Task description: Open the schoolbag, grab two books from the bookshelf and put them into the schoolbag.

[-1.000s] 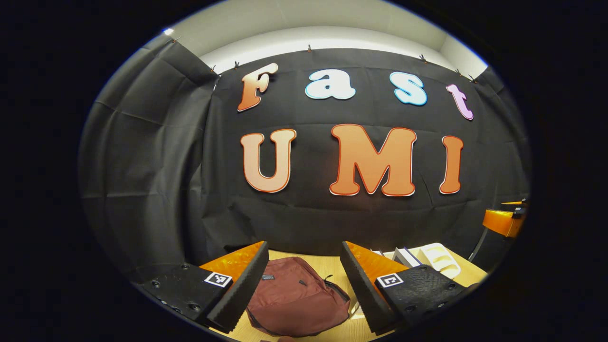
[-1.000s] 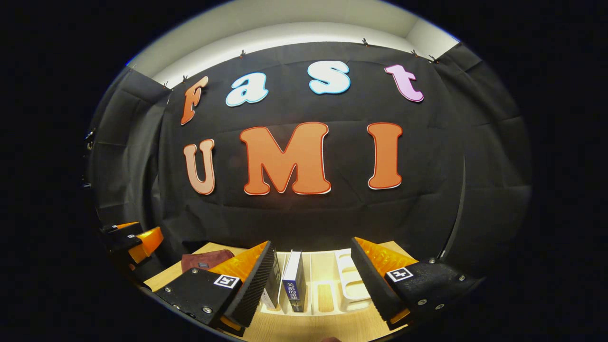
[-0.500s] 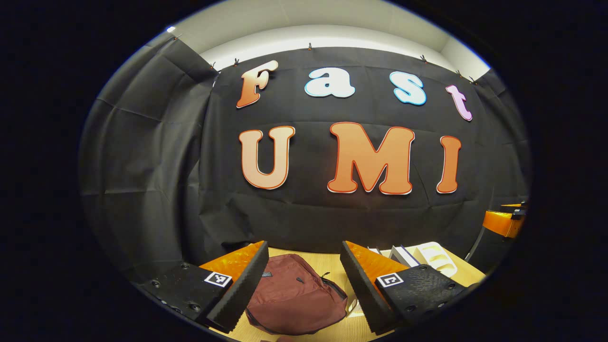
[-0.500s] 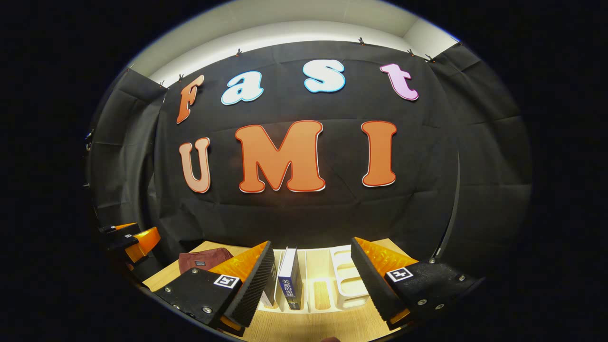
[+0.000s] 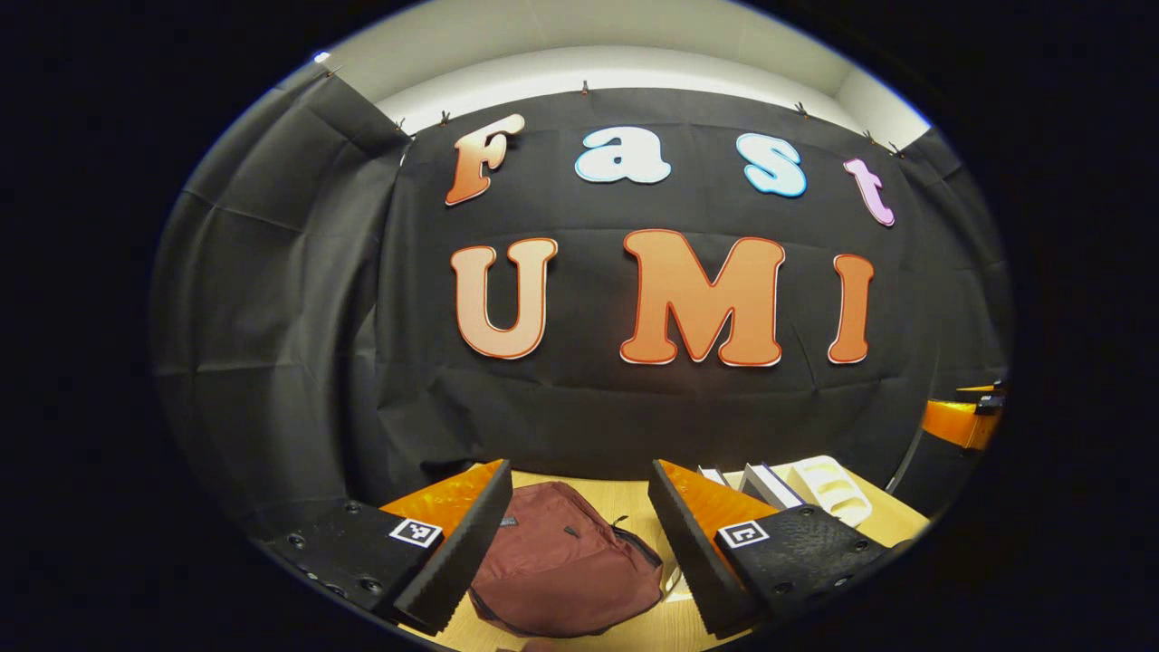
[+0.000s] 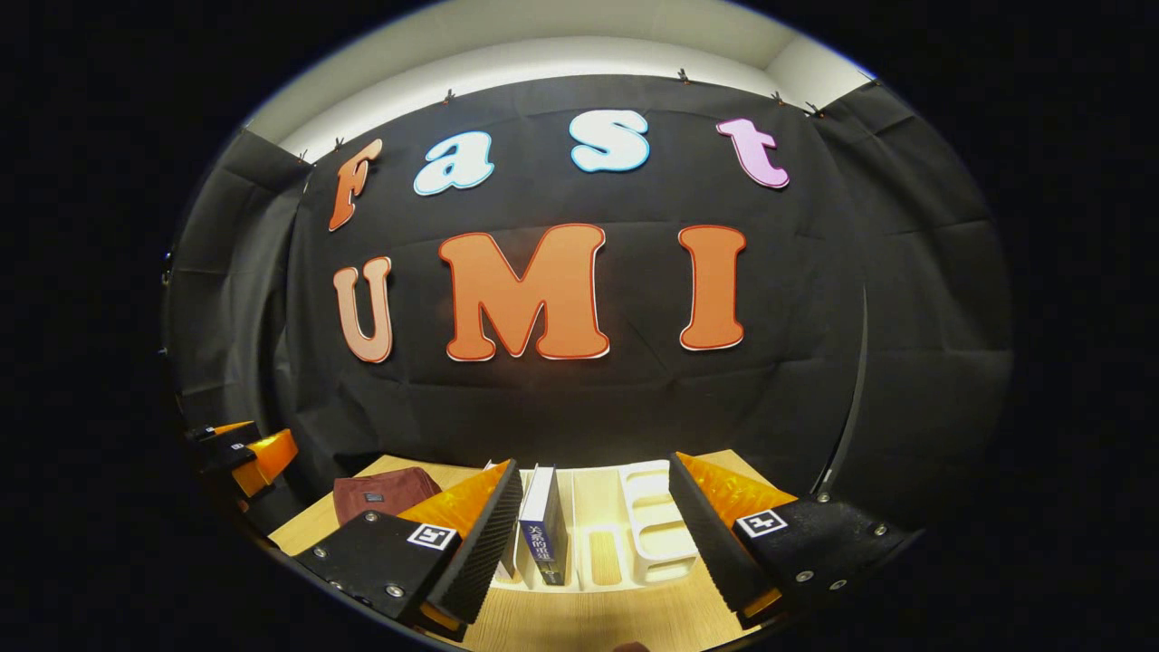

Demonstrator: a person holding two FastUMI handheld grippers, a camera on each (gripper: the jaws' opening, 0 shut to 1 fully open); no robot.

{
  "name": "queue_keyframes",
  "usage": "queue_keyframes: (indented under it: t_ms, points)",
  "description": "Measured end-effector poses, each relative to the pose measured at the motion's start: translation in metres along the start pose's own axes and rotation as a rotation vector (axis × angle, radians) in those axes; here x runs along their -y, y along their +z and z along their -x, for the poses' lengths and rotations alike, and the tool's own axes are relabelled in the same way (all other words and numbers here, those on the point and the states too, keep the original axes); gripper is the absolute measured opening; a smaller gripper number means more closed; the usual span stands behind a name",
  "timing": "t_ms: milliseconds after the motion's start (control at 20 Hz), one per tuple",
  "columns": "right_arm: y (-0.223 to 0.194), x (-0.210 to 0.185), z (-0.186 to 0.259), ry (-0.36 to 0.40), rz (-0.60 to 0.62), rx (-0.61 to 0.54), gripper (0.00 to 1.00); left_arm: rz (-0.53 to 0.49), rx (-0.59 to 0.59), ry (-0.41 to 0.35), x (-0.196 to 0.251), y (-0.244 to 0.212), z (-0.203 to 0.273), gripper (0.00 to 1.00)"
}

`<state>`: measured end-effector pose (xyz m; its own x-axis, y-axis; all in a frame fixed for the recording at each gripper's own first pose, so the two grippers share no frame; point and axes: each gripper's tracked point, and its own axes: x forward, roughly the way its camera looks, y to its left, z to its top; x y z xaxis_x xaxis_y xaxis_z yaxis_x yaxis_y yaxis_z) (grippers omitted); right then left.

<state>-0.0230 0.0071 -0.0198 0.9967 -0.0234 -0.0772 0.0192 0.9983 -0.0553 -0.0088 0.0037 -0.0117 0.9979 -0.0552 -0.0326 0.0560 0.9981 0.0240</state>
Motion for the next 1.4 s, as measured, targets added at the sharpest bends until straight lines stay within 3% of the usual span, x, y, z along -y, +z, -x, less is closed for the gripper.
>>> queue_keyframes:
  t_ms: [500,700,1200,1400]
  points:
    - [-0.016,0.015,-0.006,-0.052,0.031,-0.047,0.96,-0.106,-0.118,-0.007,-0.006,-0.076,-0.005,0.95]
    - [-0.031,0.025,-0.009,-0.081,0.058,-0.094,0.96,-0.249,-0.202,-0.032,-0.009,-0.139,-0.009,0.98]
    - [-0.062,0.061,-0.008,-0.177,0.102,-0.197,0.97,-0.527,-0.534,-0.189,0.036,-0.315,-0.002,0.97]
    - [-0.070,0.067,-0.010,-0.198,0.078,-0.224,0.97,-0.672,-0.570,-0.227,0.039,-0.344,-0.007,0.98]
